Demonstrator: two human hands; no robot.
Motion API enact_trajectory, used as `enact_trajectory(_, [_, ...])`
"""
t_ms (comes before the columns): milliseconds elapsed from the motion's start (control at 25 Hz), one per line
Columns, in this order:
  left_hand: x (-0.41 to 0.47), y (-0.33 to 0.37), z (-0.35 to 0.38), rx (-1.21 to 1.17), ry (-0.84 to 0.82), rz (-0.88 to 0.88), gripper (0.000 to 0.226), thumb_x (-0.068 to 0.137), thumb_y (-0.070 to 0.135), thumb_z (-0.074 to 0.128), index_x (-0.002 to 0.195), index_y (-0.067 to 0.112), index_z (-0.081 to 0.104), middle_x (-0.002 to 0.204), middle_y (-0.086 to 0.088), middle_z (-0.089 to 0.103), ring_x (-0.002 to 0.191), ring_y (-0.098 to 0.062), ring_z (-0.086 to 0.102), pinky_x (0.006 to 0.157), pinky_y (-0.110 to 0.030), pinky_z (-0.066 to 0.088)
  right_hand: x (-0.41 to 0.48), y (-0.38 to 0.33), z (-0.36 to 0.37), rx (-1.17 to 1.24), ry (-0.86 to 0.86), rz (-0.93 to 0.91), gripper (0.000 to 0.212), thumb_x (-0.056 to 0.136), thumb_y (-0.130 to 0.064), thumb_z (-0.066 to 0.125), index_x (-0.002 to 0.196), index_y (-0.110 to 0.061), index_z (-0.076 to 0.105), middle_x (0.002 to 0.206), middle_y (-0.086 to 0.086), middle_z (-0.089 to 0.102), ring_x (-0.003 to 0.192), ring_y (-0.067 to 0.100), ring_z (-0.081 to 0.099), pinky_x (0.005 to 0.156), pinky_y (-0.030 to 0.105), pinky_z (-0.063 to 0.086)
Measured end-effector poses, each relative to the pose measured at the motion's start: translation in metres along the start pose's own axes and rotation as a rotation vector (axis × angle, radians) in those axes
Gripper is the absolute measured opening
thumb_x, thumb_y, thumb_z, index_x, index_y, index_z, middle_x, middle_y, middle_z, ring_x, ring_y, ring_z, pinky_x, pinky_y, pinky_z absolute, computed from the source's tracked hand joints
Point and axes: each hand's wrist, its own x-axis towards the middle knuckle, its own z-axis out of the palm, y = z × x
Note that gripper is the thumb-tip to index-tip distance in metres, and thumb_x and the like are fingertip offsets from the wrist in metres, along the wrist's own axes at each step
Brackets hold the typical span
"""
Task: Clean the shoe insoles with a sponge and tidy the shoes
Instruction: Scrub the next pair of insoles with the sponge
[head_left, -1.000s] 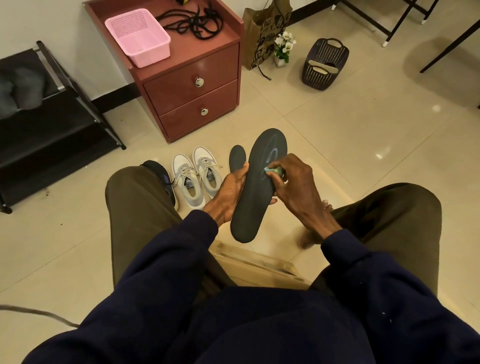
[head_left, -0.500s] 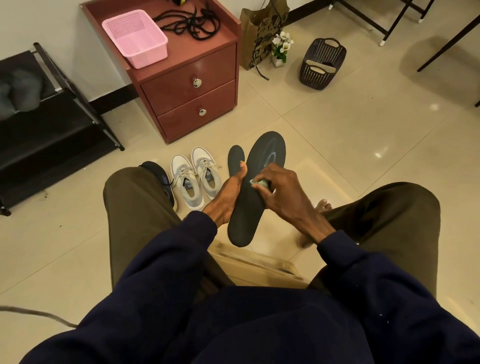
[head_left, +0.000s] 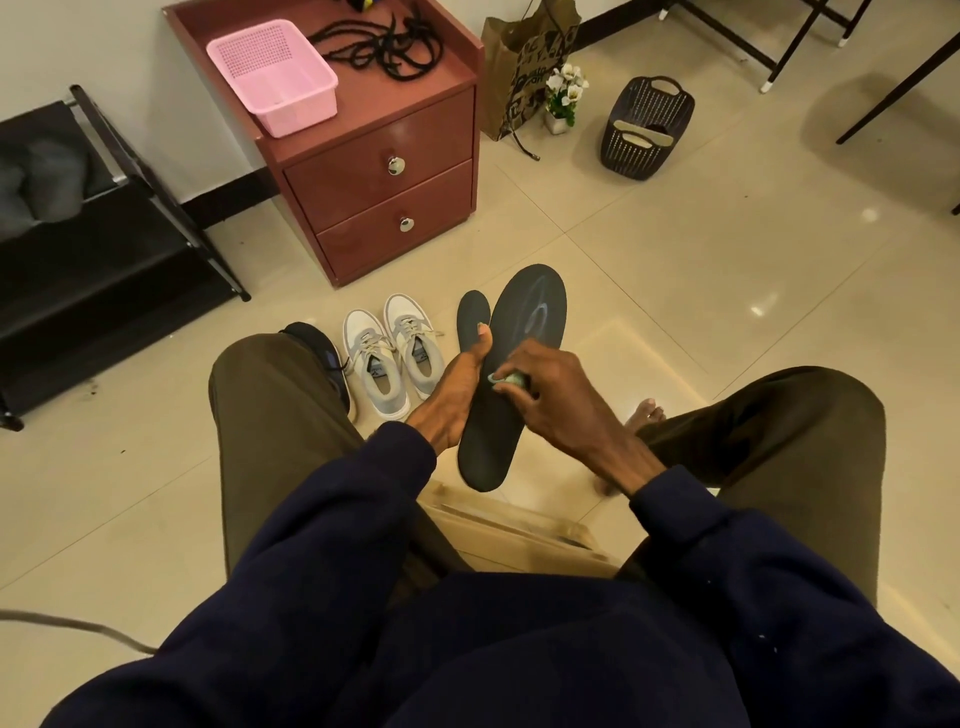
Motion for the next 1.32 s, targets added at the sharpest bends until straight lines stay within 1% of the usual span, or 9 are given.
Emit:
enact_trajectory(80, [-0.001,0.001,-0.001,-0.052,0.007,0.003,0.061,0.104,0.061,0.04,0.122,0.01,0.069,0.109,-0.014,0.074,0.087,-0.025,0.074,0.08,-0.038,0.062,0.006,0.003,0.0,-0.037,0.024,-0.031,0.01,0.091,-0.016,0.075,0.098,-0.007,0.073,0.093,0.007,0.066,0.083,0.019,0.061,0.074,0.031,0.052])
enact_trajectory(200, [-0.002,-0.002,0.002,-0.059,-0.067,-0.041,0.082,0.1,0.069,0.037,0.138,-0.001,0.057,0.12,-0.027,0.067,0.095,-0.037,0.069,0.082,-0.046,0.06,0.011,0.033,-0.017,-0.105,0.222,0.186,0.01,0.093,-0.017,0.074,0.096,-0.008,0.072,0.092,0.008,0.064,0.081,0.021,0.058,0.071,0.04,0.053])
enact_trajectory(280, [0.0,-0.003,0.002,-0.046,-0.08,-0.052,0.086,0.099,0.071,0.039,0.144,-0.001,0.052,0.122,-0.027,0.065,0.098,-0.037,0.068,0.085,-0.047,0.058,0.006,0.035,-0.017,-0.107,0.247,0.237,0.01,0.093,-0.017,0.074,0.098,-0.01,0.072,0.094,0.007,0.064,0.084,0.019,0.058,0.072,0.04,0.054])
enact_trajectory(480, [0.0,0.001,-0.002,-0.047,0.018,0.014,0.061,0.104,0.061,0.04,0.127,0.012,0.068,0.111,-0.011,0.075,0.093,-0.024,0.074,0.079,-0.037,0.061,0.001,0.0,0.004,-0.064,0.035,-0.029,0.01,0.09,-0.012,0.075,0.098,-0.007,0.071,0.095,0.007,0.064,0.084,0.019,0.059,0.074,0.028,0.049])
enact_trajectory(680, [-0.002,-0.002,0.003,-0.063,-0.085,-0.032,0.082,0.101,0.069,0.037,0.143,0.0,0.053,0.122,-0.026,0.065,0.1,-0.038,0.067,0.088,-0.049,0.058,0.006,0.035,-0.014,-0.114,0.277,0.239,0.007,0.093,-0.016,0.074,0.097,-0.01,0.071,0.093,0.005,0.063,0.082,0.015,0.056,0.073,0.035,0.052])
enact_trajectory(880, [-0.003,0.002,0.0,-0.051,0.009,0.026,0.059,0.105,0.058,0.04,0.128,0.011,0.067,0.113,-0.012,0.074,0.093,-0.024,0.074,0.079,-0.037,0.063,-0.001,0.0,0.005,-0.043,0.035,-0.013,0.009,0.091,-0.013,0.074,0.098,-0.008,0.07,0.096,0.005,0.063,0.084,0.014,0.057,0.074,0.025,0.049])
enact_trajectory(1120, [-0.002,-0.001,0.003,-0.056,-0.082,-0.039,0.08,0.101,0.068,0.036,0.141,0.001,0.055,0.119,-0.026,0.067,0.097,-0.037,0.068,0.087,-0.049,0.059,0.006,0.035,-0.015,-0.111,0.263,0.188,0.007,0.093,-0.014,0.073,0.096,-0.009,0.069,0.093,0.005,0.062,0.083,0.016,0.056,0.073,0.037,0.053])
enact_trajectory(1240, [-0.003,0.002,0.003,-0.038,-0.014,-0.002,0.063,0.105,0.059,0.037,0.127,0.008,0.066,0.109,-0.016,0.075,0.089,-0.027,0.074,0.078,-0.04,0.063,0.002,0.011,0.0,-0.061,0.139,0.078,0.011,0.091,-0.013,0.075,0.099,-0.008,0.07,0.096,0.006,0.063,0.086,0.015,0.057,0.075,0.029,0.052])
enact_trajectory(1320, [-0.001,0.002,-0.002,0.004,0.022,0.043,0.061,0.104,0.06,0.04,0.129,0.011,0.067,0.116,-0.014,0.074,0.095,-0.024,0.074,0.081,-0.036,0.062,0.001,-0.002,0.008,-0.053,0.039,-0.025,0.011,0.091,-0.013,0.075,0.099,-0.007,0.07,0.096,0.007,0.063,0.086,0.015,0.056,0.076,0.022,0.047])
